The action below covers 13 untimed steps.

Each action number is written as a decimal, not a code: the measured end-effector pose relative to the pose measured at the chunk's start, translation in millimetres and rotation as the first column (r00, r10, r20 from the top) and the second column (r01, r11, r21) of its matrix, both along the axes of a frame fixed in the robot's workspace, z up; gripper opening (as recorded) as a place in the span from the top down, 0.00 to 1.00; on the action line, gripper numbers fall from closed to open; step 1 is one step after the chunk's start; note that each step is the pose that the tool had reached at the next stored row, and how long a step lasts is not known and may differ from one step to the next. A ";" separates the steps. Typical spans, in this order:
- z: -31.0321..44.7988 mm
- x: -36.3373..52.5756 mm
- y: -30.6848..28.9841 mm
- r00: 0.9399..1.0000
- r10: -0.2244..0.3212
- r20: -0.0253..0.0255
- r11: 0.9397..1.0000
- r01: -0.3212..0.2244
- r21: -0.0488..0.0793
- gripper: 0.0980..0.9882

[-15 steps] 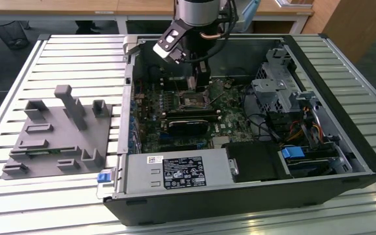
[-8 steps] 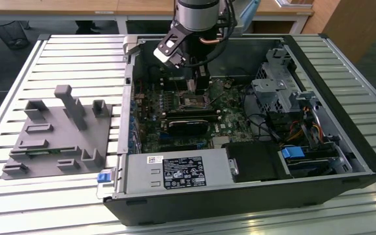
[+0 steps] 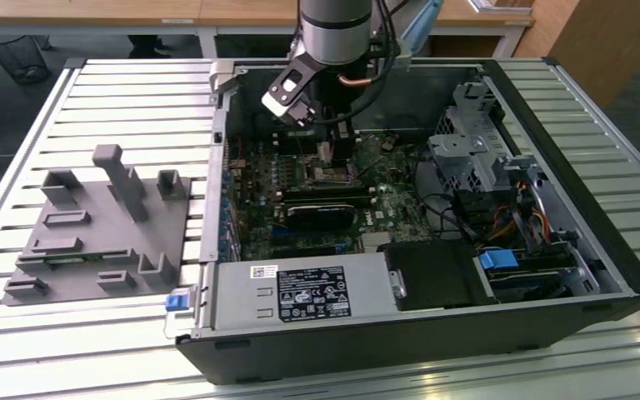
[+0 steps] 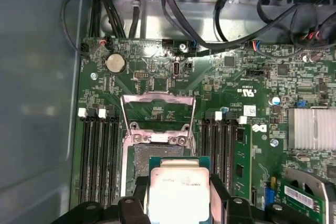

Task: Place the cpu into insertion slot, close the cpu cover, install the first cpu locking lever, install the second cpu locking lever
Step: 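Place the cpu into insertion slot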

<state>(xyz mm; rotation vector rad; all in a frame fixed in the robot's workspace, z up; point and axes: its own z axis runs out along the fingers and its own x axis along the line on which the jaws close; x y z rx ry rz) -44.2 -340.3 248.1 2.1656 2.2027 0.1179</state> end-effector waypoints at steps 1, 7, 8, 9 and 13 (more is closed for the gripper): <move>-1.8 -0.1 0.4 1.000 0.000 0.000 1.000 0.000 -0.001 0.50; -11.4 -0.6 1.9 1.000 0.000 0.000 1.000 0.000 -0.021 0.50; -13.2 -0.6 2.4 1.000 0.000 0.000 1.000 0.000 -0.025 0.50; -14.8 -0.7 2.7 1.000 0.000 0.000 1.000 0.000 -0.026 0.50; -21.4 -0.8 3.7 1.000 -0.002 0.000 1.000 0.002 -0.026 0.50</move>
